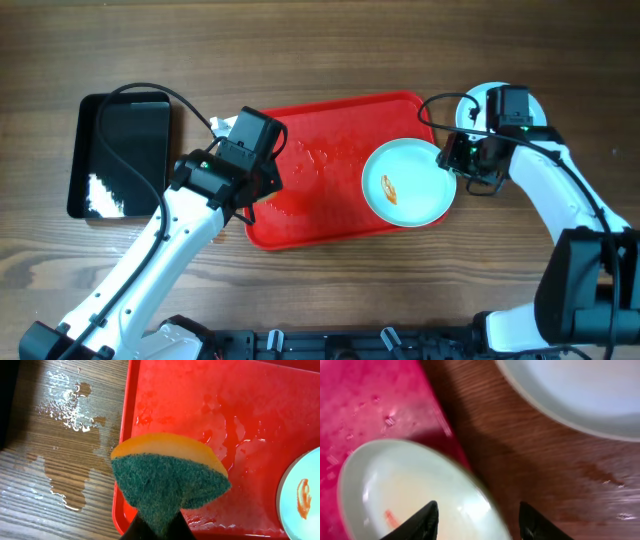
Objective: Clean dirty plates on tray and stack at the side
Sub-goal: 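Release the stack and reach the right gripper to the last plate's rim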
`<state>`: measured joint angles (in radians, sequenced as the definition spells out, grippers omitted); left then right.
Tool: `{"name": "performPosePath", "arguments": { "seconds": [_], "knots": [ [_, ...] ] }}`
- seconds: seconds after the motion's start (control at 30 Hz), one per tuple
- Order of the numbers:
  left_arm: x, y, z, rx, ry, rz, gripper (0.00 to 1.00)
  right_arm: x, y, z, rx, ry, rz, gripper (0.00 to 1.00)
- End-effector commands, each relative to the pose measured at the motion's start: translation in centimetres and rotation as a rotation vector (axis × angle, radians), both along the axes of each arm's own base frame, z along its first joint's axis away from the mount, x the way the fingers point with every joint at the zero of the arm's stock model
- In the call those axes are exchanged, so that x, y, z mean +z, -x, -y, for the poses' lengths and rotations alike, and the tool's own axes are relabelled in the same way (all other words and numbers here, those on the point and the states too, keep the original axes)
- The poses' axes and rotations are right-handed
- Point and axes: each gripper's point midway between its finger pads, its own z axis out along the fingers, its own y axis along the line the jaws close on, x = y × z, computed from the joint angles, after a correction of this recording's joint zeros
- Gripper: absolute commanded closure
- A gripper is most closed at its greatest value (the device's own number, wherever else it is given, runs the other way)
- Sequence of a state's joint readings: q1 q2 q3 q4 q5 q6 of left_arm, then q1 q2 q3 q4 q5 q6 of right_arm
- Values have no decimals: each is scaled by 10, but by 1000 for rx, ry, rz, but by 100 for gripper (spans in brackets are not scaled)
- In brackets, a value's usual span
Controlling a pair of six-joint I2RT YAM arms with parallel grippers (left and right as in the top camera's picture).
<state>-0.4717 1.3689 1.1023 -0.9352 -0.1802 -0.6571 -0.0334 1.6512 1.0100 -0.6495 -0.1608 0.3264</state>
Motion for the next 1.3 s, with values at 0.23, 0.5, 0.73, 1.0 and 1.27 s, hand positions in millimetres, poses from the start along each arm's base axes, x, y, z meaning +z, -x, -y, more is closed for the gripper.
{"name": "performPosePath", "arguments": {
  "seconds": [0.23, 0.5, 0.73, 1.0, 1.27],
  "knots": [
    [-3, 0, 1, 8, 12, -8, 96, -24, 4, 16, 41, 109, -54, 57],
    [-3, -1, 1, 8, 13, -6, 94, -20, 3, -13, 81, -55, -43, 79],
    [-3, -1, 1, 8, 13, -6, 94, -9, 8, -46, 128, -253, -43, 91],
    [-3, -1, 1, 8, 13, -6, 95, -3, 17, -69, 172, -343, -70, 89],
    [-4, 1, 1, 8, 10, -13, 93, -8, 5, -47, 178, -67, -59, 76]
  ]
}}
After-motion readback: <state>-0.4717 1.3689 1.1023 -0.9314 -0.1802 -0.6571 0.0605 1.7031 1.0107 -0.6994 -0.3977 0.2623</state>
